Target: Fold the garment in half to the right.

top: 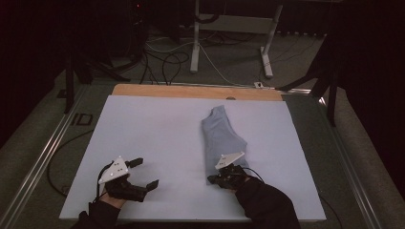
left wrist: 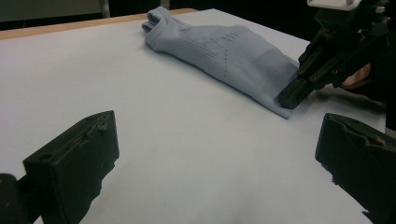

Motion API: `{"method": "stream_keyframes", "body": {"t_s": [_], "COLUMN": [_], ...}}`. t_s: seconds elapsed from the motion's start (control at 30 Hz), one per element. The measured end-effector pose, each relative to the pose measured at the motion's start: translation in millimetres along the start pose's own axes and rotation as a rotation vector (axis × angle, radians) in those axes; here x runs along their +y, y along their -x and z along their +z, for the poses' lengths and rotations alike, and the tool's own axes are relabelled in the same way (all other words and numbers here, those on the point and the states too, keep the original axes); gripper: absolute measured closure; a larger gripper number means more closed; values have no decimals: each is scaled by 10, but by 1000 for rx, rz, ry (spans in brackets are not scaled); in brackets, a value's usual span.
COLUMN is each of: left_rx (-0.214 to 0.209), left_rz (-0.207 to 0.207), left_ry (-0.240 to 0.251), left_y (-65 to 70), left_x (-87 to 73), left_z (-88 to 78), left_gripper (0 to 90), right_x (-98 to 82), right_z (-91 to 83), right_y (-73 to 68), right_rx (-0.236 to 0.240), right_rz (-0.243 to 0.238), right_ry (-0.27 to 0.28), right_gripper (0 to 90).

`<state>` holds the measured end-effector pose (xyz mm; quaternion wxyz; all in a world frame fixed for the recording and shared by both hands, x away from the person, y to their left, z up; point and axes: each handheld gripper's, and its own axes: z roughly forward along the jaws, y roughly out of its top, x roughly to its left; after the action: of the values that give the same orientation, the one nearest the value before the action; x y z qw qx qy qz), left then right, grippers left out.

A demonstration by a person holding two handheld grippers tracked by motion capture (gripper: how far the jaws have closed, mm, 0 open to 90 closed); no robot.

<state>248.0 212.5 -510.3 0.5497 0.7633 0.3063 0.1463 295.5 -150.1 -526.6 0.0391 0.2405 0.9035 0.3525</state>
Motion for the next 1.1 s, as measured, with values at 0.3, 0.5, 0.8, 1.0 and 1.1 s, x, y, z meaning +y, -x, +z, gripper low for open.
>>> {"method": "stream_keyframes", "body": {"t_s": [0.3, 0.5, 0.8, 1.0, 1.1], "left_rx": [-2, 6, 4, -28, -38], "left_rz": [4, -2, 5, 4, 2], "left_ry": [-1, 3, -3, -13, -16], "left_y": [0, -22, -34, -56, -70], "left_x": [-5, -2, -11, -3, -5], "left_z": [5, -16, -26, -46, -59], "left_gripper": [3, 3, 3, 3, 3], "right_x": [-25, 1, 98, 125, 150], "right_z": [0, -45, -337, -459, -491], "right_y": [33, 45, 81, 155, 170], "right_rx": [18, 45, 11, -7, -18], "right_rz": [20, 42, 37, 46, 39], "right_ry": [22, 30, 139, 183, 204], "right_gripper": [900, 900, 896, 559, 395]}}
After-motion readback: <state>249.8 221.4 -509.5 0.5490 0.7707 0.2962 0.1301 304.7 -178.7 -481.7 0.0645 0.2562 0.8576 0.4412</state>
